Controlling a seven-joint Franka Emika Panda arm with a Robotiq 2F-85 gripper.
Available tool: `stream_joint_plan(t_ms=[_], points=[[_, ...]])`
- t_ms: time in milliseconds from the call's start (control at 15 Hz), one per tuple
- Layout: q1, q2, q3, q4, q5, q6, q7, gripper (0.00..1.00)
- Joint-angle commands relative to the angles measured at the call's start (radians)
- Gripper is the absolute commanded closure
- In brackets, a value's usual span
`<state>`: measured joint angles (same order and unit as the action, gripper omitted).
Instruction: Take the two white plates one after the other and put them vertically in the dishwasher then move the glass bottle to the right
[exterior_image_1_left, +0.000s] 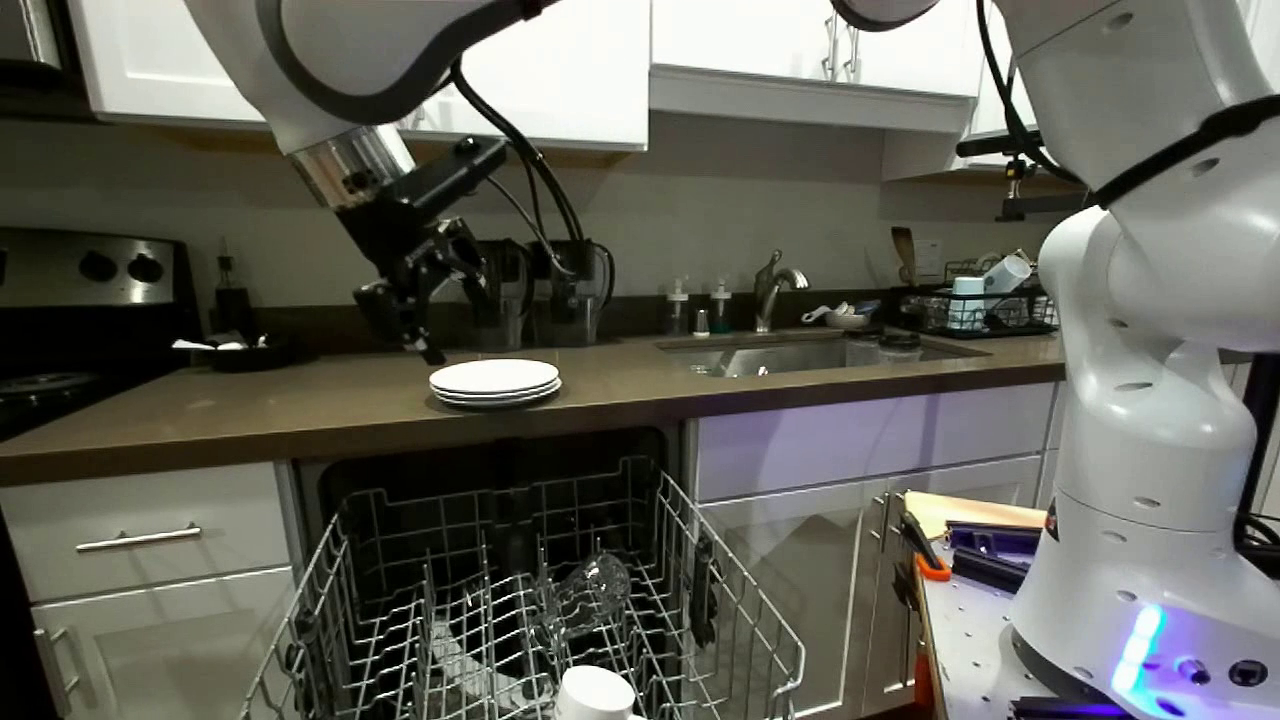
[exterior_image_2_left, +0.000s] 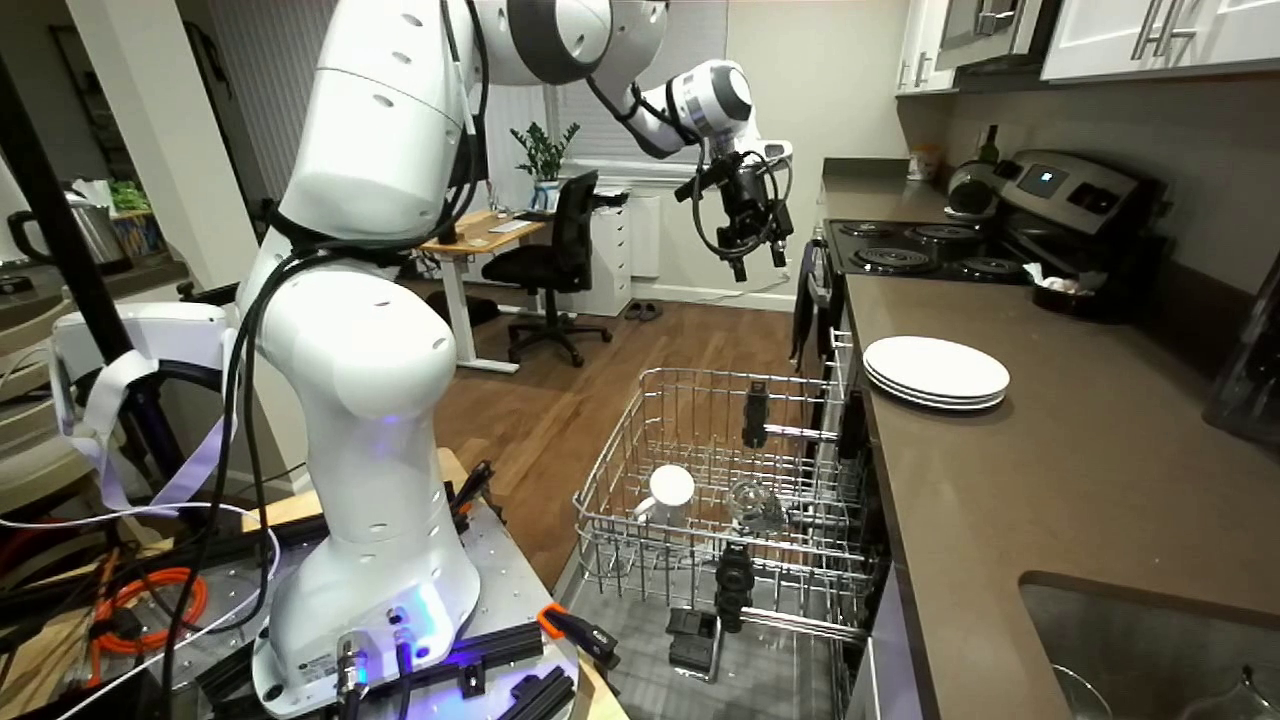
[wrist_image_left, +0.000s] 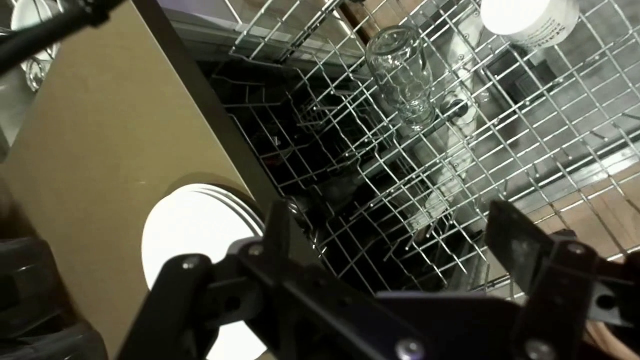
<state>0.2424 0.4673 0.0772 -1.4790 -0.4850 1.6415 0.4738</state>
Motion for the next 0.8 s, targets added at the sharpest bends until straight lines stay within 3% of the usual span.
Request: stream_joint_plan(t_ms=[0, 267, 733], points=[[0.015, 0.114, -0.05, 0.152, -0.017, -0.031, -0.045, 0.0], [-0.002, 0.159, -0.092, 0.183, -0.004, -0.003, -0.082, 0.0], [0.01, 0.161, -0.112, 0.159, -0.007, 0.038, -0.032, 0.0]])
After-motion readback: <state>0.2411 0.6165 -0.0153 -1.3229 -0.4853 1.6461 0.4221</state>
